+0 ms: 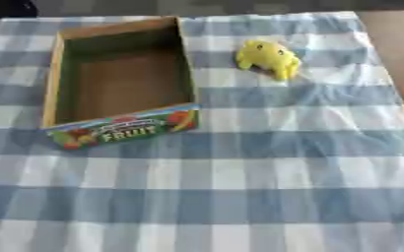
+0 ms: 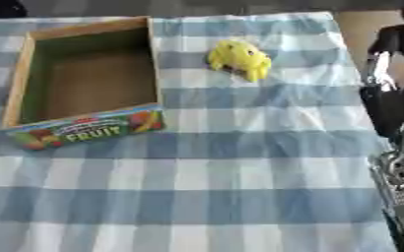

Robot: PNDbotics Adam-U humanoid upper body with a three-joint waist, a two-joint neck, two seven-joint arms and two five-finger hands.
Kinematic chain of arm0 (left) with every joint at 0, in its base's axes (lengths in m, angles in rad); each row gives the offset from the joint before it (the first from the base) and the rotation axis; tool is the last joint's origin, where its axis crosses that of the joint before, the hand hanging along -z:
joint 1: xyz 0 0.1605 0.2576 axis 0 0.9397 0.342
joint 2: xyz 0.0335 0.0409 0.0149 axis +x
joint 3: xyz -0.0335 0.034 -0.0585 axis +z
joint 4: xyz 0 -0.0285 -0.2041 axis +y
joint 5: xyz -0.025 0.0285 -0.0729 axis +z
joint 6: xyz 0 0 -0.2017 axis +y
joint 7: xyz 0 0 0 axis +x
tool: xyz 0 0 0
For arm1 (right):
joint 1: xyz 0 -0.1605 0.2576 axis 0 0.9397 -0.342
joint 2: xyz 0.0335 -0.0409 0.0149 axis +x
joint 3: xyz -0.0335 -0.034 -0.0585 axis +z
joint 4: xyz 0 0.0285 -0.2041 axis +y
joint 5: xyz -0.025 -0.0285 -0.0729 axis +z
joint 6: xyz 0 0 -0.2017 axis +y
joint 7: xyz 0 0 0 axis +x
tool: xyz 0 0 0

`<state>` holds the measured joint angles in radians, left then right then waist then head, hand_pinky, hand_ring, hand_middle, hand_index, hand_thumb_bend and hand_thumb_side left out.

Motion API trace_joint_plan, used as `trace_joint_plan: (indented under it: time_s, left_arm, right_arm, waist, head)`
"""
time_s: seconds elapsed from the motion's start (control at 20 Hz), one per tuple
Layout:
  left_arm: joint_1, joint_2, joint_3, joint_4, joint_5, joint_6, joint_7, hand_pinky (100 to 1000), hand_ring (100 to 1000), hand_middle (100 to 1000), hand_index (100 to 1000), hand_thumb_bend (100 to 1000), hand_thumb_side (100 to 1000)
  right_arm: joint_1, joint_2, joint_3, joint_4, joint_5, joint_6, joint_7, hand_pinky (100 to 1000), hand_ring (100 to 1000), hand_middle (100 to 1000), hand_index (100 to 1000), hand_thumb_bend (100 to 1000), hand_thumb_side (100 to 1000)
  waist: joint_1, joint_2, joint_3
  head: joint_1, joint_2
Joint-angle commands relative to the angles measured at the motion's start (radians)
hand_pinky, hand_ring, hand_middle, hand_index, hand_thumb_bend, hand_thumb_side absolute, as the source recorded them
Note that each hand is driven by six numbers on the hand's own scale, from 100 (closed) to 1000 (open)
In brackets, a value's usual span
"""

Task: Pick up objects on the table and place them in the box.

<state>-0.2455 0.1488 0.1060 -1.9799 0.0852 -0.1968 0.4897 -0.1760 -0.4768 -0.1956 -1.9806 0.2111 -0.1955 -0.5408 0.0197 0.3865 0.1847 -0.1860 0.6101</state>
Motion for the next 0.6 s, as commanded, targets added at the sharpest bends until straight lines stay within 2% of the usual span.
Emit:
trace_joint_plan:
  time_s: [0.05, 0.4, 0.6]
  left_arm:
    - [0.0, 0.012, 0.002, -0.02, -0.002, 0.002, -0.002, 682, 614, 610, 895, 100, 710]
    - [0.001, 0.017, -0.003, -0.02, 0.0, 0.006, -0.007, 683, 614, 611, 894, 100, 708]
    - [0.003, 0.02, -0.006, -0.02, 0.001, 0.008, -0.011, 683, 614, 611, 894, 100, 708]
  right_arm:
    - [-0.012, -0.078, 0.002, -0.019, 0.022, 0.019, 0.005, 743, 692, 603, 823, 100, 612]
    - [-0.054, -0.269, 0.043, -0.019, 0.108, 0.146, 0.105, 774, 721, 644, 843, 100, 736]
    - [-0.093, -0.402, 0.068, -0.019, 0.157, 0.229, 0.179, 780, 737, 673, 853, 100, 792]
  waist:
    - [0.0, -0.022, 0.0]
    - [-0.004, -0.031, 0.002]
    - [-0.006, -0.035, 0.007]
  head:
    - [0.0, 0.001]
    - [-0.002, 0.004]
    - [-0.006, 0.003]
